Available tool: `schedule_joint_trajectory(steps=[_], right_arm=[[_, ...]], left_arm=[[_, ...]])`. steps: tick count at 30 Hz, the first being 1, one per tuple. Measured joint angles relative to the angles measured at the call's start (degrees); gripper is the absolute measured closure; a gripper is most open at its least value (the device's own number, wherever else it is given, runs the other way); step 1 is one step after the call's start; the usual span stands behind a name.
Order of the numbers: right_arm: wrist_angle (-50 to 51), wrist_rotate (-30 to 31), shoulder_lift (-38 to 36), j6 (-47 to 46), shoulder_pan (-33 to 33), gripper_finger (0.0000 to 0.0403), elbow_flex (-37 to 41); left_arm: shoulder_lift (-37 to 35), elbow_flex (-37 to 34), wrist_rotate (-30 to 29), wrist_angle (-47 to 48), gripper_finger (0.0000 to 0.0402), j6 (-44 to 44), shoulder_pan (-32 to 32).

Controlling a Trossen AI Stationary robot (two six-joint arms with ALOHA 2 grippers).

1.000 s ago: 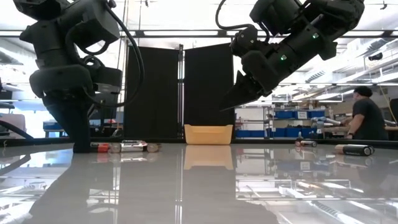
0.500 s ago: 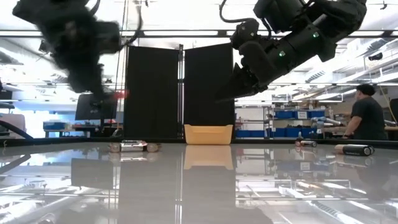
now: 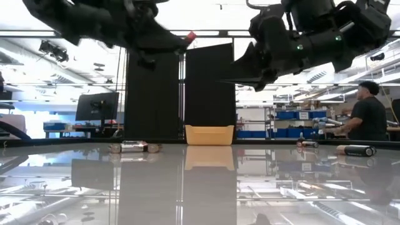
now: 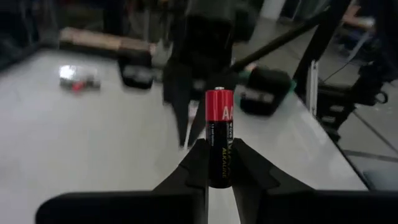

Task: Sort batteries
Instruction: Put the black-red battery into the green bin

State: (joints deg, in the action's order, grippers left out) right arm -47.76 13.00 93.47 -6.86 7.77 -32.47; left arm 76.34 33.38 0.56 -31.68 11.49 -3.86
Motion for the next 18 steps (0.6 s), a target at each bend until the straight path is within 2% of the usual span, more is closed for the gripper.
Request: schedule_joint_trajectory(steps=[6, 9, 15, 18], right_arm=[[0.23, 1.17, -2.51, -3.38, -0.44, 0.0335, -0.26], [0.36, 3.60, -4.86, -3.49, -0.44, 0.0317, -0.26], [-1.01, 8.46, -9.61, -3.57, -0.28, 0.0275, -0.30], [-3.34, 8.52, -10.71, -3.62, -0.19, 0.0254, -0.30]], left_arm=[[6.23, 0.01, 10.74, -13.36, 0.0355, -1.48, 5.96], [7.91, 0.05, 13.95, -18.37, 0.0355, -1.99, 8.39], [11.65, 0.03, 17.08, -25.36, 0.0355, -3.41, 11.19], [13.63, 0.03, 18.18, -28.18, 0.0355, -3.39, 11.80]])
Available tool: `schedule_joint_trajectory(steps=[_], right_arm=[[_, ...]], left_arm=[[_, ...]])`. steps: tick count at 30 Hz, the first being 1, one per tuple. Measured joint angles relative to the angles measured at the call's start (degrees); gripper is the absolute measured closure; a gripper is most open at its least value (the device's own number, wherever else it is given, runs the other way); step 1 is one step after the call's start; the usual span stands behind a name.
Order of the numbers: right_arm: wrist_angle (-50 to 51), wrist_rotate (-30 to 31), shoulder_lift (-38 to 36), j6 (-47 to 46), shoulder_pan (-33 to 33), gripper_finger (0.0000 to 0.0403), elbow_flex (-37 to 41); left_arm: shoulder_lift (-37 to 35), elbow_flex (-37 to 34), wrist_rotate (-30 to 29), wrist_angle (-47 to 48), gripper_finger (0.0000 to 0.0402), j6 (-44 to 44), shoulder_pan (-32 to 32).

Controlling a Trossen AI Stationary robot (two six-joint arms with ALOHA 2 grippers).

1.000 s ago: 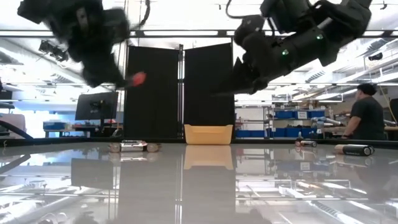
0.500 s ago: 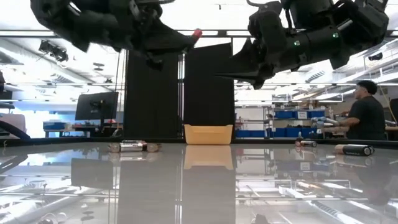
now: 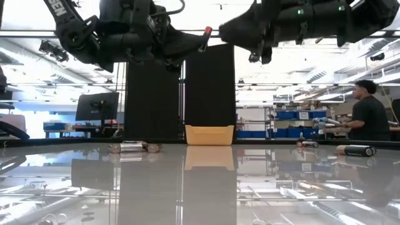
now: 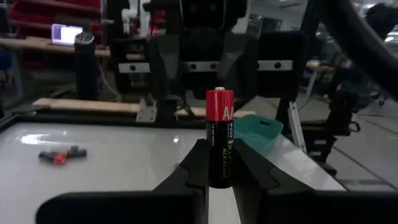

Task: Sort batteries
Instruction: Put the black-red battery into the green bin

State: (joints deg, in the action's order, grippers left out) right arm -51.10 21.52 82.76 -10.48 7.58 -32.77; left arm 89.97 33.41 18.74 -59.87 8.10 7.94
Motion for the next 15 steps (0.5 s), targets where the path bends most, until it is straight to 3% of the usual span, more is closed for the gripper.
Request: schedule_joint_trajectory(steps=[7, 15], right_arm=[[-3.44, -0.03, -0.41, -0.47, 0.35, 0.0228, -0.02], [-5.52, -0.07, -0.41, 0.94, 0.35, 0.0228, -0.02]], left_arm=[[3.54, 0.17, 2.60, -10.14, 0.0355, 3.09, 1.11], [3.52, 5.20, 4.74, -4.72, 0.0355, 2.32, 1.47]])
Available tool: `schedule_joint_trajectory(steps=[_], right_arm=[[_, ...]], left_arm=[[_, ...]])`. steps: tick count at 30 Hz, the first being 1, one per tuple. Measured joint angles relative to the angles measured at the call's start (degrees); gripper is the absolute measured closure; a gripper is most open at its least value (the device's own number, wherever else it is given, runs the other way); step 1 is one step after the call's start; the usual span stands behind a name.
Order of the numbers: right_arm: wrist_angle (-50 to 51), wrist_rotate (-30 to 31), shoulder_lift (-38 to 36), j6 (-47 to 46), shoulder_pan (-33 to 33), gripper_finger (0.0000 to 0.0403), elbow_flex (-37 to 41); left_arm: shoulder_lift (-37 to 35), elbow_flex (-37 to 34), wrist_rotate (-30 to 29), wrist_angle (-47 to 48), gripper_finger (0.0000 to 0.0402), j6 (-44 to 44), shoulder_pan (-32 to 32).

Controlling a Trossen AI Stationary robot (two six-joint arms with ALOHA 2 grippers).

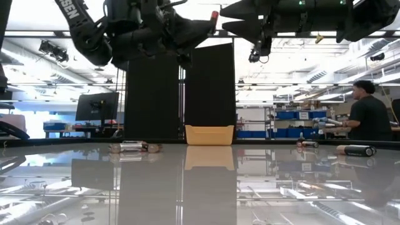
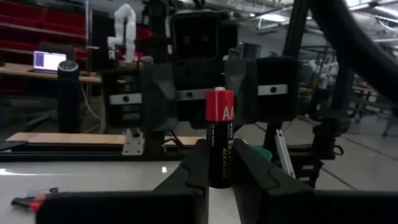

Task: Sort batteries
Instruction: Put the black-red battery into the green bin

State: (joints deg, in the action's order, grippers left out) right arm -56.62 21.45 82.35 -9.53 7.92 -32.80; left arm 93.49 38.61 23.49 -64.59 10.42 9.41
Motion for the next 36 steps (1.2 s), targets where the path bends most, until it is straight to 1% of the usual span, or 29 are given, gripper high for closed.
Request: schedule_joint_trajectory(steps=[5, 11, 17, 22, 32, 36], right_arm=[[-1.04, -0.04, 0.02, 2.45, 0.22, 0.0229, 0.00], [-1.46, -0.04, 0.02, 4.78, 0.22, 0.0228, -0.01], [-1.82, -0.08, 0.02, 6.31, 0.28, 0.0235, -0.04], [-1.78, -0.04, 0.02, 7.29, 0.97, 0.0260, -0.04], [-1.97, 1.25, 0.02, 8.89, 1.44, 0.0342, -0.04], [-2.02, 1.27, 0.02, 9.17, 1.44, 0.0342, -0.04]], left_arm=[[0.00, 2.43, -0.05, 3.36, 0.0355, -1.12, 0.00], [0.77, 4.52, -0.15, 4.37, 0.0355, -0.50, 0.00], [5.94, 9.19, 1.55, 5.62, 0.0355, 1.48, 0.00], [7.74, 10.59, 2.43, 3.76, 0.0355, 2.20, -0.02], [7.74, 10.56, 3.29, 2.34, 0.0355, 1.72, -0.02], [7.76, 10.56, 3.26, 2.44, 0.0353, 1.78, -0.02]])
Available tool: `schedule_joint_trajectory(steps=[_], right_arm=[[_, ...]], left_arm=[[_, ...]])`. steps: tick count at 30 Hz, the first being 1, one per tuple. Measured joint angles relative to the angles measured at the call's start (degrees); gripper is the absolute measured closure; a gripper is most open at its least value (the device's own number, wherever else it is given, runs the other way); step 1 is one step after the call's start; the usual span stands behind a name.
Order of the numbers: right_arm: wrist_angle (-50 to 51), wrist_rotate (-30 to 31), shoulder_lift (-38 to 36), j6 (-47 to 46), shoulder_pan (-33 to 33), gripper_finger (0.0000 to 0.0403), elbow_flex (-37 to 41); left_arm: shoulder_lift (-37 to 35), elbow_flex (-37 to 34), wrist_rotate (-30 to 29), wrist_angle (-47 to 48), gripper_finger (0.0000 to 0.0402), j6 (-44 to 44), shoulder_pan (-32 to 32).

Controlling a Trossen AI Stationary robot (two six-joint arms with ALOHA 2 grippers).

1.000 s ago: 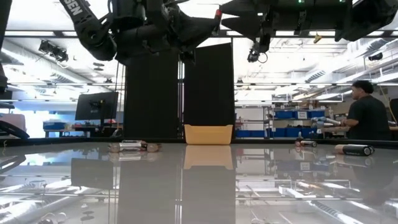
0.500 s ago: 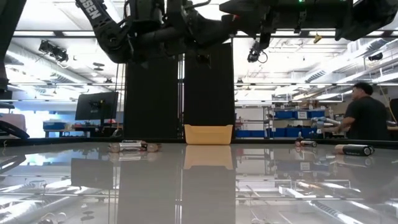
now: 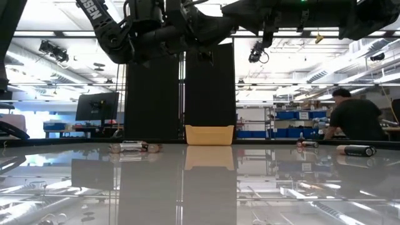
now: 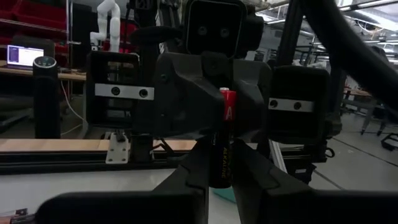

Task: Sort batteries
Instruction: Put the black-red battery into the green bin

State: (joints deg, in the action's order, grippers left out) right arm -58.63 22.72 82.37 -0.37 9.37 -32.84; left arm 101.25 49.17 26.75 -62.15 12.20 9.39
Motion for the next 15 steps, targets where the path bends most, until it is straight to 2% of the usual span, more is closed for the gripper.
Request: schedule_joint_trajectory(steps=[8, 15], right_arm=[[0.55, 0.25, -2.38, 3.04, 0.27, 0.0342, 0.02], [4.82, 0.83, -8.95, 6.30, 0.43, 0.0342, 0.00]], left_arm=[[0.00, 0.00, -0.29, 0.33, 0.0271, 0.24, 0.04], [0.00, -0.04, -0.23, 1.04, 0.0255, -1.49, 0.29]])
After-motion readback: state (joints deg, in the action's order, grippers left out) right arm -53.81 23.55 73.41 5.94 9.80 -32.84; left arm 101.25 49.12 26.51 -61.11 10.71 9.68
